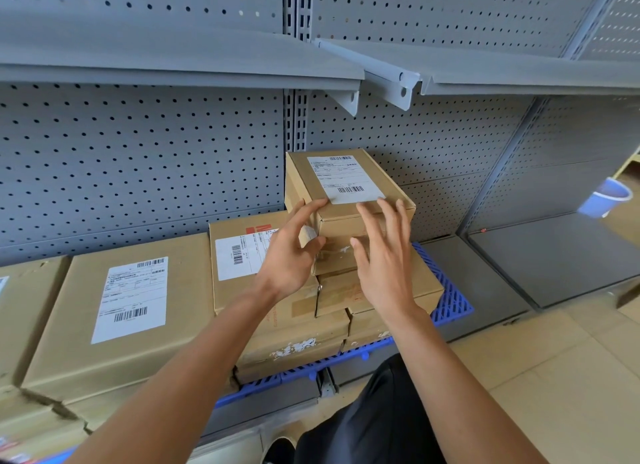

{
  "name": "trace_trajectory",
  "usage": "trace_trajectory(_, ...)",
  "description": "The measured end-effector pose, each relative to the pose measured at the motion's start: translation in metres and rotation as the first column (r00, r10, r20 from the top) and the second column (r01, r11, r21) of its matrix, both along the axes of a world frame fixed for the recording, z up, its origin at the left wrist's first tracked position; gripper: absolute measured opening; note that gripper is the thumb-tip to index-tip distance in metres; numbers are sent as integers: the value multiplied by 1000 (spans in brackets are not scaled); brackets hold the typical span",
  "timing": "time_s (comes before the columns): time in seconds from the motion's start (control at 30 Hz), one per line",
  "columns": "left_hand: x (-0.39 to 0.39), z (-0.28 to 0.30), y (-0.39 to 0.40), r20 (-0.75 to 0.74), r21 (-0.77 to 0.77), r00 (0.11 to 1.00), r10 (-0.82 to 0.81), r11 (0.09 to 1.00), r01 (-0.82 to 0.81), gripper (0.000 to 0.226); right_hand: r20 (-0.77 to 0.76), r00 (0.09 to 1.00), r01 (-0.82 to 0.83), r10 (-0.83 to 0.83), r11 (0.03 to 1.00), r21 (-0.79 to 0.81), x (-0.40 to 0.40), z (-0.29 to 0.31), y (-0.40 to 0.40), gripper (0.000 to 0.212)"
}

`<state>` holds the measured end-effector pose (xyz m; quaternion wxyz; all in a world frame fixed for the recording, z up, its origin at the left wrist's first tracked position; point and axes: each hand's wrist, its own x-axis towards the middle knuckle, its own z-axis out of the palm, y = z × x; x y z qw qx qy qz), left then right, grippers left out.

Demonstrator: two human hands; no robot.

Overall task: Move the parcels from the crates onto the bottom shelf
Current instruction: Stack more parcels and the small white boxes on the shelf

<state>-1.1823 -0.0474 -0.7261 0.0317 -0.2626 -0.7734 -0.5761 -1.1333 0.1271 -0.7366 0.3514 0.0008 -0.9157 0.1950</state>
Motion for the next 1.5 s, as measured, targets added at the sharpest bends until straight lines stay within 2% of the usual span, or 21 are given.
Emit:
trace_trajectory(0.73, -2, -10, 2, 6, -10, 1000, -1, 1000, 1, 58, 3, 1000, 22, -23, 996, 88, 4, -4, -4, 51)
trace_trajectory(0.9, 9, -1, 0, -54, -132, 998, 41, 990, -48, 56, 74, 996, 43, -54, 988, 147, 5, -6, -6, 55)
trace_trajectory(1.03, 12, 5, -5, -158, -305, 983, 95, 942, -140, 58, 120, 990, 41, -67, 979, 201, 7, -3, -7, 67)
trace_trajectory(1.2, 18, 10, -11, -193, -380, 971, 139, 902, -205, 65, 138, 990, 10, -37, 981, 192, 13, 2, -13, 76)
trace_trajectory(1.33, 23, 8, -26, -224, -457, 958, 180, 848, -267, 49, 132, 991, -1, -22, 984, 177, 19, 5, -22, 72)
trace_trajectory(1.5, 36, 14, -50, -250, -545, 943, 218, 773, -323, 38, 78, 992, -110, 97, 979, 175, 27, 5, -39, 59)
